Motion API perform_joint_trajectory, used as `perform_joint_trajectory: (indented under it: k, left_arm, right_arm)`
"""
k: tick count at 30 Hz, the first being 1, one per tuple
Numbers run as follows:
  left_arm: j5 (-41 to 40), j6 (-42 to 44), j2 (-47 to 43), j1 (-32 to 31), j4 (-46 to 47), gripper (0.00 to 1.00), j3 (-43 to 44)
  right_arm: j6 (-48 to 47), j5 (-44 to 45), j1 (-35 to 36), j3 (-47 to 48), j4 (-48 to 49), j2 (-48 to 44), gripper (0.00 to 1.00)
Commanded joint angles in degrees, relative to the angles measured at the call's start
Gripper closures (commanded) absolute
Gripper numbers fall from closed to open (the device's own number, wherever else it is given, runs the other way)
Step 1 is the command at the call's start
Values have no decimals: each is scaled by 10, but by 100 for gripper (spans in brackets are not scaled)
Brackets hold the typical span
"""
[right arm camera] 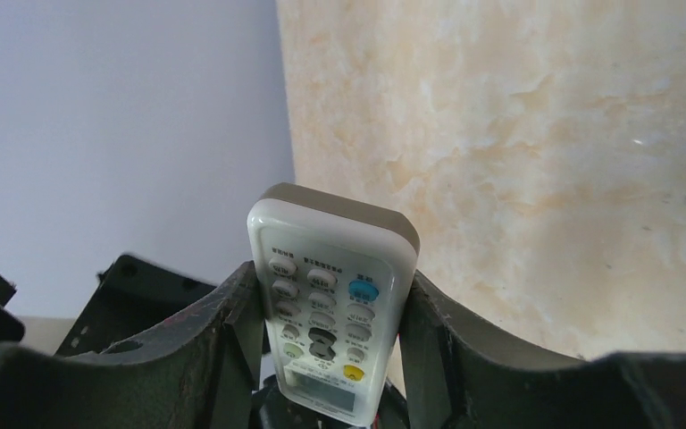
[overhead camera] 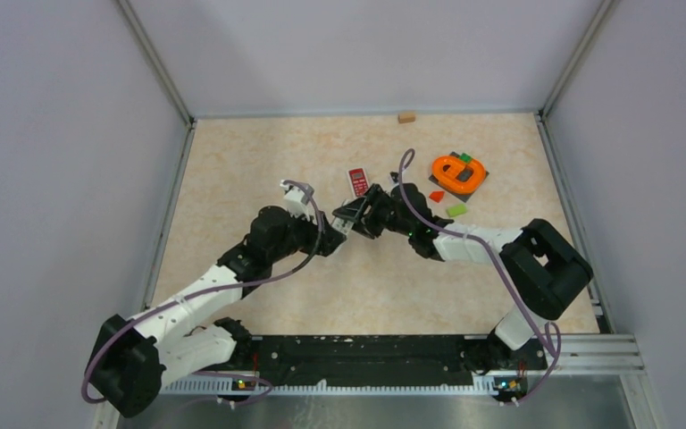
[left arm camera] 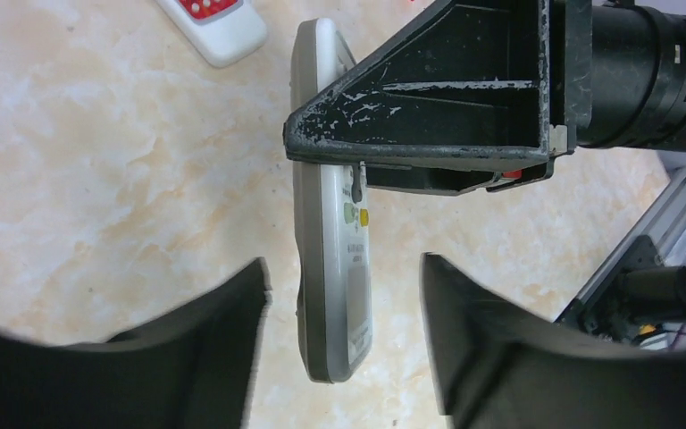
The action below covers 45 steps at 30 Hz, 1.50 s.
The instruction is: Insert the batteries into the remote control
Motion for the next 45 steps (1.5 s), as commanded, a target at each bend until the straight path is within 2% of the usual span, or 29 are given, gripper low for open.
perform_joint_trajectory:
  k: [1, 3, 5, 7, 14, 17, 19, 20, 21, 22, 23, 25, 34, 40, 45]
  left_arm:
    - [0, -56, -22, -4, -6, 22, 41]
    - [2, -78, -20, -4, -31, 13, 60]
    - [8, -90, -13, -4, -68, 12, 80]
    - [16, -86, -8, -4, -89, 18, 92]
    - [73, 17, 0, -4, -78, 56, 88]
    - [66, 32, 10, -5, -97, 83, 102]
    - [60, 36, 11, -5, -89, 98, 106]
    - [54, 42, 9, -5, -85, 100, 107]
    - [42, 50, 8, -5, -82, 100, 107]
    - [31, 60, 7, -6, -77, 100, 106]
    - [20, 71, 7, -7, -70, 100, 104]
    - [4, 91, 11, -9, -43, 100, 101]
    - [-76, 331, 65, -42, 141, 100, 61]
    - [-97, 519, 99, -43, 276, 100, 53]
    - [-101, 699, 129, -47, 290, 100, 72]
  right_arm:
    - [-1, -13, -2, -33, 186, -24, 76]
    - [-13, -24, -6, -45, 252, -22, 76]
    - [-18, -41, -9, -50, 303, -17, 76]
    - [-13, -59, -10, -48, 334, -8, 77]
    - [36, -75, -13, -43, 344, 7, 77]
    - [34, -79, -13, -29, 306, 4, 75]
    - [21, -75, -13, -21, 261, -5, 63]
    - [14, -67, -15, -19, 232, -13, 52]
    - [5, -56, -16, -17, 191, -23, 40]
    - [-2, -37, -19, -13, 151, -35, 32]
    - [-13, -25, -23, -8, 112, -47, 27]
    - [-30, -4, -34, 3, 49, -72, 24]
    - [-7, 13, -85, 107, -205, -118, 24]
    - [9, 6, -90, 145, -289, -136, 25]
    - [9, 11, -89, 164, -295, -134, 27]
